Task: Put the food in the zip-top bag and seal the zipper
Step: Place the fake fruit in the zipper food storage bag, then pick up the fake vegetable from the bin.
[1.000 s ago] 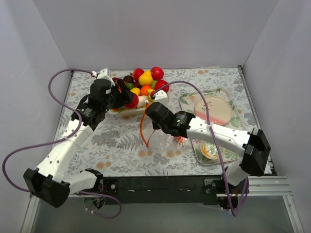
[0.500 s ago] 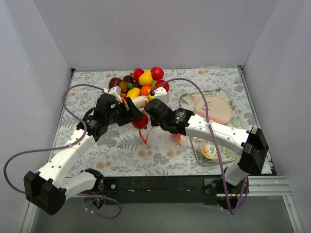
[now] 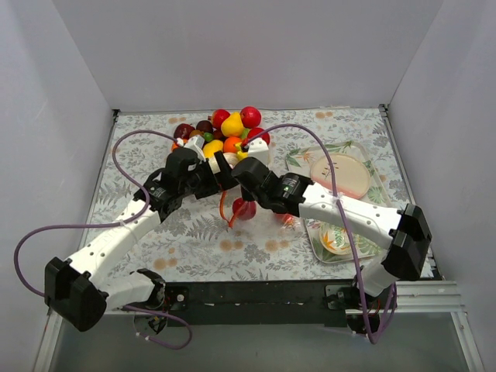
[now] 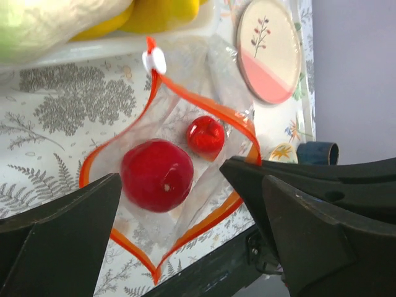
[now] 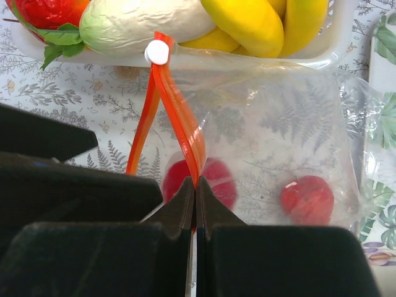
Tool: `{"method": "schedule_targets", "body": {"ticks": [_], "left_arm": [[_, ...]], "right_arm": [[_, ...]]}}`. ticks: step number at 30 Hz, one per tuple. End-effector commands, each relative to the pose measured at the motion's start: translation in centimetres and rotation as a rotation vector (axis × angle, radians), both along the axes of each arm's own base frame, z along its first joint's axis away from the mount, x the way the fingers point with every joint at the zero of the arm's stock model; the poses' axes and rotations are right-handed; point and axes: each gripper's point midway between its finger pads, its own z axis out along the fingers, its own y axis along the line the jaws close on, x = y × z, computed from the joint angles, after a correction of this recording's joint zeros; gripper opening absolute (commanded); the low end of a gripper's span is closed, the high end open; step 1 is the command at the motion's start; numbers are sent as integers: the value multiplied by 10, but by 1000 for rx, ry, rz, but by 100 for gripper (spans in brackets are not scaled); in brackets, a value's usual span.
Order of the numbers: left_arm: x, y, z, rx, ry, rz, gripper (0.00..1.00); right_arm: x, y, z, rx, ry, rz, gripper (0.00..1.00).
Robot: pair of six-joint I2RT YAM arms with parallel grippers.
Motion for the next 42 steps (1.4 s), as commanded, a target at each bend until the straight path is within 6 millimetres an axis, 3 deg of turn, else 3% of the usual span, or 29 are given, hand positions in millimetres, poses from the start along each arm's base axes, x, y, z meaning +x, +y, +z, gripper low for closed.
{"method": "schedule_targets", "body": {"ticks": [1,4,9,10,12,16,17,19,20,23,24,26,27,30,42], "left_arm": [[18,4,71,-49,-176,55,98],[27,10,82,-34,-188,107,95],[65,47,104,63,-234,308,88],[75,53,96,113,-220,338,87],[90,75,100,176,-226,430,85],[117,95,82,275,-214,513,80],[129,92,69,293,-199,510,76],[145,91,68,315,-200,516,73],[156,88,49,351,-162,514,70],[175,86,49,365,-179,546,67],[183,85,38,383,-164,551,66],[193,88,44,398,-175,587,65],[200,88,34,415,-155,601,62],[210,87,36,418,-155,629,60],[226,83,0,441,-93,657,58]], "right_arm": [[-1,-14,24,61,-41,-36,1],[-3,-20,26,62,-43,-39,1],[-8,-32,43,84,-66,-42,1],[-9,-36,43,81,-63,-45,1],[-14,-41,47,93,-62,-38,1],[-21,-54,47,102,-65,-37,1],[-23,-58,47,103,-66,-38,1],[-25,-61,47,106,-63,-37,1],[-27,-63,48,109,-63,-34,1],[-30,-66,45,112,-58,-33,1],[-31,-67,41,103,-51,-31,1],[-32,-68,42,110,-48,-28,1],[-33,-68,40,108,-44,-24,1],[-35,-70,40,115,-44,-25,1],[-34,-69,41,120,-48,-23,1]]}}
